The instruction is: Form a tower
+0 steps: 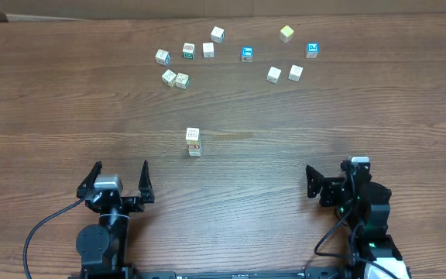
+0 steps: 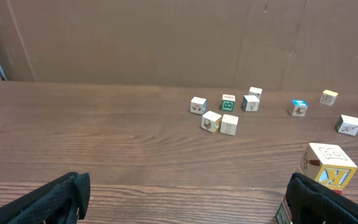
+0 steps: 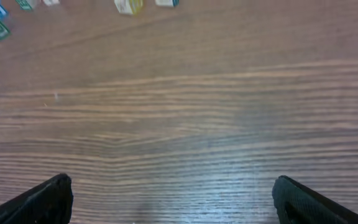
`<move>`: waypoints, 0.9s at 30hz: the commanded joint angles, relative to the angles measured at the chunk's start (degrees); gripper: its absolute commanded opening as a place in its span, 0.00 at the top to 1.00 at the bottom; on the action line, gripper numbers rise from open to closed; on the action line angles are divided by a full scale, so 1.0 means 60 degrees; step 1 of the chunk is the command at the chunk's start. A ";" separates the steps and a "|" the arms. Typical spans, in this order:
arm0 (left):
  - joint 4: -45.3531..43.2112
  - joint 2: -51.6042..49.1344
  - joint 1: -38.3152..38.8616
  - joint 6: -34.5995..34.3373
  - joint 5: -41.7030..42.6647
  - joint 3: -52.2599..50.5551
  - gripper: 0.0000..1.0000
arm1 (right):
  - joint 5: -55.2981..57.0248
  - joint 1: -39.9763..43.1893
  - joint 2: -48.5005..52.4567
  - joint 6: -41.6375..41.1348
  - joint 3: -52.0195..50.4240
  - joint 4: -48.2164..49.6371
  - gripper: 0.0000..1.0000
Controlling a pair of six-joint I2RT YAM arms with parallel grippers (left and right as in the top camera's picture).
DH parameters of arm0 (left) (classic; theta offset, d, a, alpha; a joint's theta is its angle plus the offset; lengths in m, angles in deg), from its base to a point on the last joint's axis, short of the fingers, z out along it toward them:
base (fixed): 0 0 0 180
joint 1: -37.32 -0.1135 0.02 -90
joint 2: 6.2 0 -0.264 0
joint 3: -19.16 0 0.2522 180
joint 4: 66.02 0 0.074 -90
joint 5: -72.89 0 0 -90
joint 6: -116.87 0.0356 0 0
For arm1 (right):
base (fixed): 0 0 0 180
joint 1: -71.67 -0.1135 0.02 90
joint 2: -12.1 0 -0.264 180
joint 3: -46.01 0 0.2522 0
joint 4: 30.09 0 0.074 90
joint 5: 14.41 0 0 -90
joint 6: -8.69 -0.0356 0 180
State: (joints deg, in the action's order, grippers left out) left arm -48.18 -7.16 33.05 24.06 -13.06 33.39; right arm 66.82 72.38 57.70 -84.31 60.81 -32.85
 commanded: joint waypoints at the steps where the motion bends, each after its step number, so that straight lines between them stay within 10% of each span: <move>1: 0.0029 0.0113 -0.0036 0.0153 -0.0033 -0.0033 0.00 | -0.0058 0.0025 -0.0863 -0.0025 -0.0102 -0.0430 0.00; 27: 0.0029 0.0113 -0.0036 0.0153 -0.0033 -0.0033 0.01 | 0.0448 -0.0608 -0.6240 0.1333 -0.0098 -0.2572 0.00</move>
State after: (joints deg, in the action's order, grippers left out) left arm -48.18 -7.16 33.05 24.06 -13.08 33.39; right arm 68.96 69.26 22.66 -79.26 60.81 -48.47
